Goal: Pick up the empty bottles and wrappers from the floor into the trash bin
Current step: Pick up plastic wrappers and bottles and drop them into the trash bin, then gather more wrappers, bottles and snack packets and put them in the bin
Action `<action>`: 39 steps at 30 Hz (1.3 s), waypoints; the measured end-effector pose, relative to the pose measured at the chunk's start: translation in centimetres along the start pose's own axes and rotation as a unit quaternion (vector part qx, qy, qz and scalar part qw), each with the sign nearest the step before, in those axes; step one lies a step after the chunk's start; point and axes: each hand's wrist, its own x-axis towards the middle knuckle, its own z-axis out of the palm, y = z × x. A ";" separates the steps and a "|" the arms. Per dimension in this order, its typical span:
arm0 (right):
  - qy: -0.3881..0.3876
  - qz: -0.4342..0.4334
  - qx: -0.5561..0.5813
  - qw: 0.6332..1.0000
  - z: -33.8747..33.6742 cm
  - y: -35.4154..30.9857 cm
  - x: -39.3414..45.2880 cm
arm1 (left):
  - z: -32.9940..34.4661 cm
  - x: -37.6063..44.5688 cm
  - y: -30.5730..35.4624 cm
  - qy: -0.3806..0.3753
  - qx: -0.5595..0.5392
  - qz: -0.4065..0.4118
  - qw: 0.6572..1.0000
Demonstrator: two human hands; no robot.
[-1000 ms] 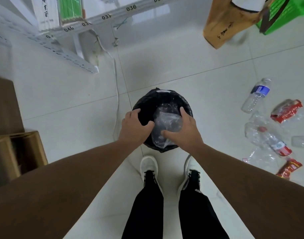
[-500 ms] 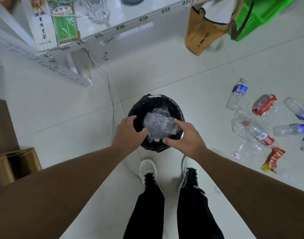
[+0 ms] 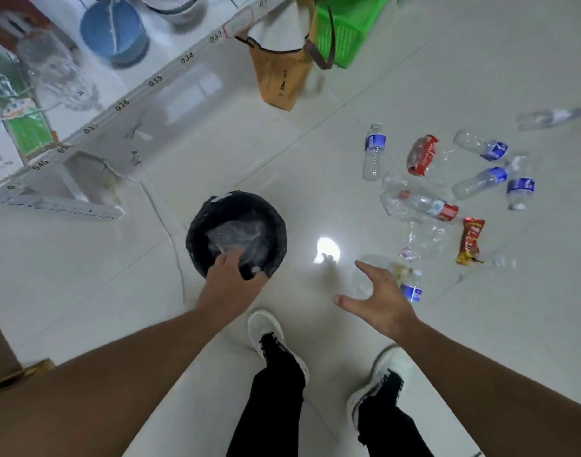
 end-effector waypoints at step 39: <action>0.220 0.240 0.130 0.937 5.8 39.2 22.3 | 49.8 20.5 8.7 -0.062 0.487 0.306 0.816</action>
